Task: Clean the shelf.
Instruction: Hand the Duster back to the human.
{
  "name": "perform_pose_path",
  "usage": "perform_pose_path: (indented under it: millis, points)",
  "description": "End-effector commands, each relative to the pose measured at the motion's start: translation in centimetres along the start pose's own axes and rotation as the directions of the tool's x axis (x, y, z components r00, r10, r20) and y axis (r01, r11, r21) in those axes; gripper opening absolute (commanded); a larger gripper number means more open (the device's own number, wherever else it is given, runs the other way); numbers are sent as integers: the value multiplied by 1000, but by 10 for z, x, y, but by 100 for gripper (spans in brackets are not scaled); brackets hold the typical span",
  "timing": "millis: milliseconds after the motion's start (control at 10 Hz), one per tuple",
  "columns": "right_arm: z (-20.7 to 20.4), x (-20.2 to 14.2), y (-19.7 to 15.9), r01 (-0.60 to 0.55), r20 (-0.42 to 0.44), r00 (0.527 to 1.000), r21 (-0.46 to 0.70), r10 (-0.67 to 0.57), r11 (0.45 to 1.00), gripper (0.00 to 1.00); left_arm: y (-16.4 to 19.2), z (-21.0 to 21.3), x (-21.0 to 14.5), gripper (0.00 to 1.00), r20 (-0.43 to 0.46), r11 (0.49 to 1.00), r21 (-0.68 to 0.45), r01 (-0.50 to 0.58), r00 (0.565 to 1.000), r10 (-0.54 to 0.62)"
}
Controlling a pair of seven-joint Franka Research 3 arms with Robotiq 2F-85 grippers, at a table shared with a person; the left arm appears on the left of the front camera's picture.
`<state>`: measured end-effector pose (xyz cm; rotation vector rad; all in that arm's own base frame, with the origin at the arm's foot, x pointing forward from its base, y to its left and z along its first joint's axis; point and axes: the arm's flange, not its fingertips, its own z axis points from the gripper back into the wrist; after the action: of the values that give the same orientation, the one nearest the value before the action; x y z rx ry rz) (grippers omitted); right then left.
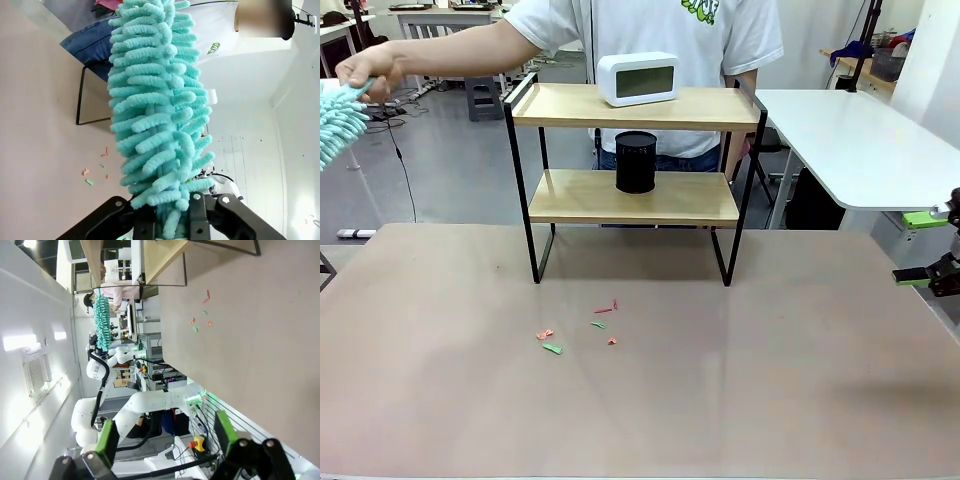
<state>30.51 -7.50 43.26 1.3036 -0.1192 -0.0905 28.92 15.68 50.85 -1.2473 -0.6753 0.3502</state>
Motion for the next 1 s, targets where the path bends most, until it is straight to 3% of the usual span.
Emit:
perform_pose_path:
  millis: [0,300,400,500,600,700,900]
  points:
    - [2,-3,-2,-20,-6,1000,-7,20,1000,100,2,2,-2,0,-8,1000,3,21,1000,-21]
    - [2,-3,-2,-20,-6,1000,-7,20,1000,100,2,2,-2,0,-8,1000,3,21,1000,-21]
    - [2,-3,-2,-20,-6,1000,-7,20,1000,100,0,0,0,18,-1,1000,0,1,1000,-1]
    - [2,-3,-2,-20,-6,1000,-7,20,1000,100,-2,0,-1,68,-49,998,-7,-61,997,61]
    - [2,-3,-2,-20,-6,1000,-7,20,1000,100,-3,-1,-2,78,-68,999,9,-49,996,49]
    - [2,-3,-2,-20,-6,1000,-7,20,1000,100,-3,-2,-6,100,-83,999,4,-37,996,37]
    - [2,-3,-2,-20,-6,1000,-7,20,1000,100,4,-11,-18,100,-127,999,1,-38,991,37]
